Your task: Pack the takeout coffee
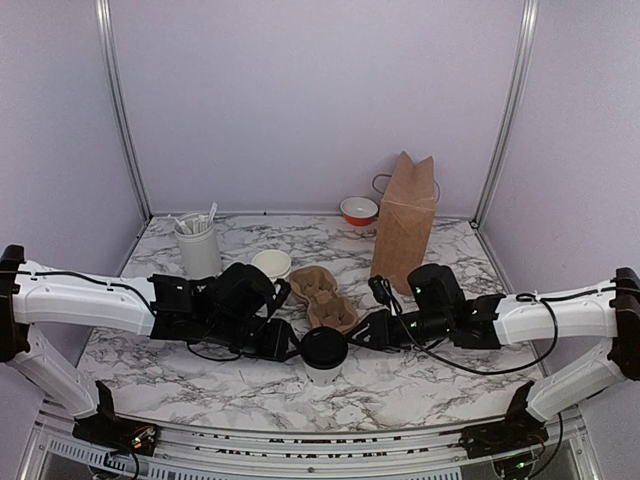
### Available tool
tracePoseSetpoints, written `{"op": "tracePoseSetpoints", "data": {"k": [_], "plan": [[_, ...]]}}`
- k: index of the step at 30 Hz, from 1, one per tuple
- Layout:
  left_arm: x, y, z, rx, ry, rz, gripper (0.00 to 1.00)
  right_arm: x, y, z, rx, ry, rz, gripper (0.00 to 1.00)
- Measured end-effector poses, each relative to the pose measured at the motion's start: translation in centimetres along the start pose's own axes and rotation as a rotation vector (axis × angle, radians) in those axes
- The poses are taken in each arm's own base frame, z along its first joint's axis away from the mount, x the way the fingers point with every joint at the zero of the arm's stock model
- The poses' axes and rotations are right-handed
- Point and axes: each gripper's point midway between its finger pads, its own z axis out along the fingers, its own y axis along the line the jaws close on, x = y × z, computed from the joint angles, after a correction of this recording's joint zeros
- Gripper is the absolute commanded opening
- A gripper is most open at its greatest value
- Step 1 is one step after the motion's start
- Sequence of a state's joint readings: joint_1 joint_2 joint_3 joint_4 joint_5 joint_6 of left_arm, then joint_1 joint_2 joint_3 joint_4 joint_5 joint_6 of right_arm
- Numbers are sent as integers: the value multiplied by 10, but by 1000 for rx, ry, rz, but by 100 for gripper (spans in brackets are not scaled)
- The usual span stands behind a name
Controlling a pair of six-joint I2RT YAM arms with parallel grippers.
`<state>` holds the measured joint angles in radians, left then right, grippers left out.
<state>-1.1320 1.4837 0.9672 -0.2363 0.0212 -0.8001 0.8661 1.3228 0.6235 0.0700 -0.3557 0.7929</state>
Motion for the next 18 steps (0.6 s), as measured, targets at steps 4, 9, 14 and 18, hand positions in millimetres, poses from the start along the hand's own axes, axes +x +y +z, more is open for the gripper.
{"op": "tracePoseSetpoints", "data": {"k": [4, 9, 14, 18], "plan": [[-5, 9, -8, -19, -34, -14, 36, 15, 12, 5, -21, 28, -8, 38], [-15, 23, -23, -34, -85, -43, 36, 33, 22, 10, -37, 53, -4, 38], [-17, 32, -29, -51, -101, -55, 36, 44, 29, 12, -39, 60, 2, 38], [-14, 33, -29, -49, -88, -53, 36, 46, 29, 13, -31, 56, 5, 39]]}}
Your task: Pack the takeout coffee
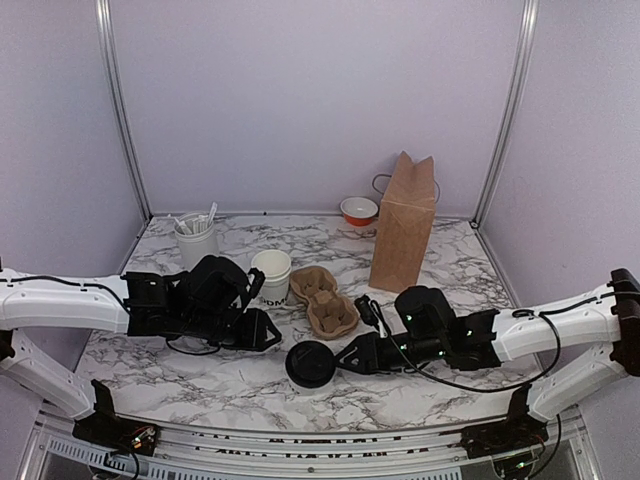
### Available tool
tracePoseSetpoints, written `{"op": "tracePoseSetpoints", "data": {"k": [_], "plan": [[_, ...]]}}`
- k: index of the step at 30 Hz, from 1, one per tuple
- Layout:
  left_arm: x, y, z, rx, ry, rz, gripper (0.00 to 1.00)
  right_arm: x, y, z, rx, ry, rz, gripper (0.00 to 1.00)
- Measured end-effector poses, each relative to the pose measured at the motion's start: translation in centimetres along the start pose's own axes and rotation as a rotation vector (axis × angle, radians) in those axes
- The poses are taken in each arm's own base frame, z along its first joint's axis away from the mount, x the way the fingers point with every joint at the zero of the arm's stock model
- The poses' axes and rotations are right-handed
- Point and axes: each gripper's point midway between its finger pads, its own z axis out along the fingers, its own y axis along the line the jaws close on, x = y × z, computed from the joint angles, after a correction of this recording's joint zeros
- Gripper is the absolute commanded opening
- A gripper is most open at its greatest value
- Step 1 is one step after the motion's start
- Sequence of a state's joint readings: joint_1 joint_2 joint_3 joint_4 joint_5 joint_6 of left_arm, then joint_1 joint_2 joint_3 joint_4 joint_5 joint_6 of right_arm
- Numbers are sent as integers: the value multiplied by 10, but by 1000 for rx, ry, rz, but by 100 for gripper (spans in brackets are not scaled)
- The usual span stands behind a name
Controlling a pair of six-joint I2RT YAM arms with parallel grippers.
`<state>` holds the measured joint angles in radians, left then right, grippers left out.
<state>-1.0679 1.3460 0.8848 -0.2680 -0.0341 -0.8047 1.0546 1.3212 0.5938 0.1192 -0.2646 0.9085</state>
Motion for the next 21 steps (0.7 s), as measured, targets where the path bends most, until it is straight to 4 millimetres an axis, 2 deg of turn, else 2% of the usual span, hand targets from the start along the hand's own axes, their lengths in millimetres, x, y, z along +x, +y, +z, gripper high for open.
{"op": "tracePoseSetpoints", "data": {"k": [4, 13, 21], "plan": [[4, -1, 0, 9, 16, 0, 36, -5, -3, -4, 15, -15, 4, 39], [11, 1, 0, 20, 40, -7, 36, -33, -6, -11, 3, -58, 1, 39], [21, 2, -2, 35, 63, -21, 36, -49, 9, -3, -32, -26, -63, 39]]}}
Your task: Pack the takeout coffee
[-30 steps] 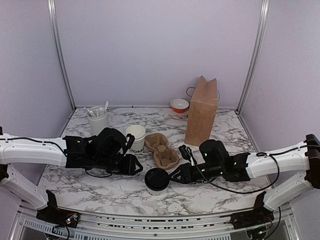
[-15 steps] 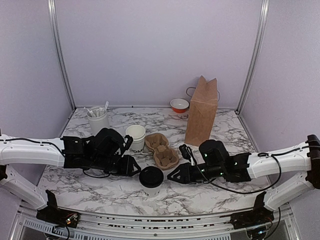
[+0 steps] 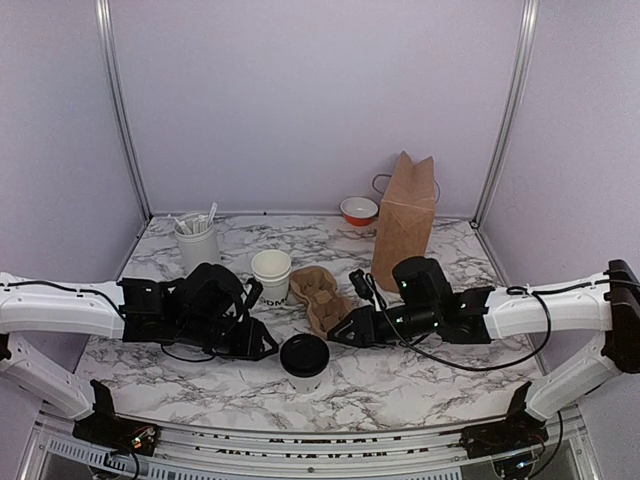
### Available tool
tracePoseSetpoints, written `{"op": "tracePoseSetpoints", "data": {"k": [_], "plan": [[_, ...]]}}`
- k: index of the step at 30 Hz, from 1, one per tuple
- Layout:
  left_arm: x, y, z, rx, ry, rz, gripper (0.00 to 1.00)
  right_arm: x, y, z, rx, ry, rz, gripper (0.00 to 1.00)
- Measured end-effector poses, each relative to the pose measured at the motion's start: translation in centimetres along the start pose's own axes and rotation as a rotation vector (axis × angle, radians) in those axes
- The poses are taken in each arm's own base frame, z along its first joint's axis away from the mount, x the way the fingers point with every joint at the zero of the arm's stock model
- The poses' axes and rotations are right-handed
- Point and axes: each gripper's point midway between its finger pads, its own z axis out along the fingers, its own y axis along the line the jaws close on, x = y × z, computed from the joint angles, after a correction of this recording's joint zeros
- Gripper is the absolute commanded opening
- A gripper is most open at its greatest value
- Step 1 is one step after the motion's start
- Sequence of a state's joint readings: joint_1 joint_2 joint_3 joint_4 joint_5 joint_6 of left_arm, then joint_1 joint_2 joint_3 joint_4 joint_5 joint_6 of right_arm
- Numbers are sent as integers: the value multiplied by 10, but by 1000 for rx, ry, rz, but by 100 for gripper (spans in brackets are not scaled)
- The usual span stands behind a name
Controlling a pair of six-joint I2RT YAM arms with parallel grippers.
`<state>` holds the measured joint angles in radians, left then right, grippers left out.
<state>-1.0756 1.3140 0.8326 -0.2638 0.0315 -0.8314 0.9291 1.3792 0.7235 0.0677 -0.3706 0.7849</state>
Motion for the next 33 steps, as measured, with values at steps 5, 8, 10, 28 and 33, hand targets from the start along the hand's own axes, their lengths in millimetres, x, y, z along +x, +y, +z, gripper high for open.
{"op": "tracePoseSetpoints", "data": {"k": [5, 8, 10, 28, 33], "plan": [[5, 0, 1, 10, 12, -12, 36, 4, -3, 7, 2, 34, -8, 39], [6, -1, 2, 14, 12, -15, 36, 6, -6, 9, 6, 46, -8, 39], [5, -3, 2, 23, 9, -16, 36, 7, -7, 10, 5, 54, -7, 39], [7, -8, 15, 39, 18, -11, 35, 15, -11, 16, -9, 86, 3, 38], [4, -7, 20, 35, 4, -11, 35, 20, -13, 16, -29, 77, 13, 37]]}}
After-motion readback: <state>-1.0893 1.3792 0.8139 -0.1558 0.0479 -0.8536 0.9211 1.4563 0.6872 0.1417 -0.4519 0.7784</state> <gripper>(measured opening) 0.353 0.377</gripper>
